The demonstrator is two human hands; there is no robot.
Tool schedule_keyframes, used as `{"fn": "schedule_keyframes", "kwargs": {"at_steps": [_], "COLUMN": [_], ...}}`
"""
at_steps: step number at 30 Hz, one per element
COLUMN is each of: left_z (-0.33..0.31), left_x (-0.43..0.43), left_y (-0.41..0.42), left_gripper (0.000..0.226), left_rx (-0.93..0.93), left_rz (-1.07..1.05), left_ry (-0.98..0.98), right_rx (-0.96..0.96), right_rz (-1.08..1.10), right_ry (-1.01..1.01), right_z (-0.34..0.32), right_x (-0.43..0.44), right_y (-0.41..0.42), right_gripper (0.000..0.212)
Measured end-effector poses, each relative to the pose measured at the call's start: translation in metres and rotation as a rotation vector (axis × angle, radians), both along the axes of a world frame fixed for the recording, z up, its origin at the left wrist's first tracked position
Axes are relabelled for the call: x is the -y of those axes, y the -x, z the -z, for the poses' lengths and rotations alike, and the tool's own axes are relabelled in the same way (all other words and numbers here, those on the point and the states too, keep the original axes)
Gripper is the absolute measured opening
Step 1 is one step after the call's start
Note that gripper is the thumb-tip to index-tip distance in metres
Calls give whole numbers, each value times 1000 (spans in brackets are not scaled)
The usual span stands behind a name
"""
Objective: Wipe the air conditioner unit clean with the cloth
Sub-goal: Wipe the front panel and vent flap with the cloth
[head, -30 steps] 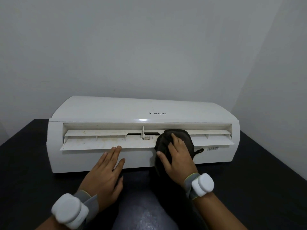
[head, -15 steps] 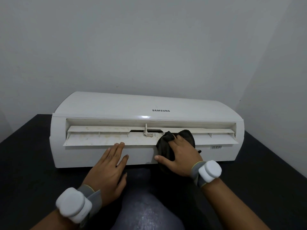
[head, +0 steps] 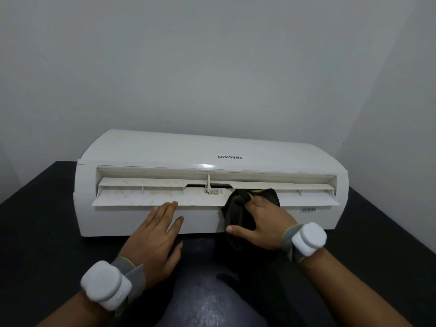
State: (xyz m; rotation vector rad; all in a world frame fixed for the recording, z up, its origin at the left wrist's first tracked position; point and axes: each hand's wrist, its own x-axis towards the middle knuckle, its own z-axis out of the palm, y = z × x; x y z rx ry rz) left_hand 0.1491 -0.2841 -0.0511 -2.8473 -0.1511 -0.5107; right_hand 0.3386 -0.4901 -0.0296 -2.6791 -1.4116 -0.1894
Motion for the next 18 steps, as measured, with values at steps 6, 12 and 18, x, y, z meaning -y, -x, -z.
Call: {"fn": "schedule_keyframes", "kwargs": {"at_steps": [6, 12, 18], "left_z": [3, 3, 1], "left_x": [-1, -1, 0], "left_y": [0, 0, 2], "left_gripper": [57, 57, 57], "left_rx": [4, 22, 9], "left_rz": [11, 14, 0], "left_ry": [7, 5, -1], "right_rx": [-13, -14, -23], "right_rz": [152, 24, 143], "right_ry": [37, 2, 67], "right_z": [-5, 0, -6], "right_x": [-24, -3, -23], "right_y": [6, 3, 2], "right_gripper": [104, 105, 106]}}
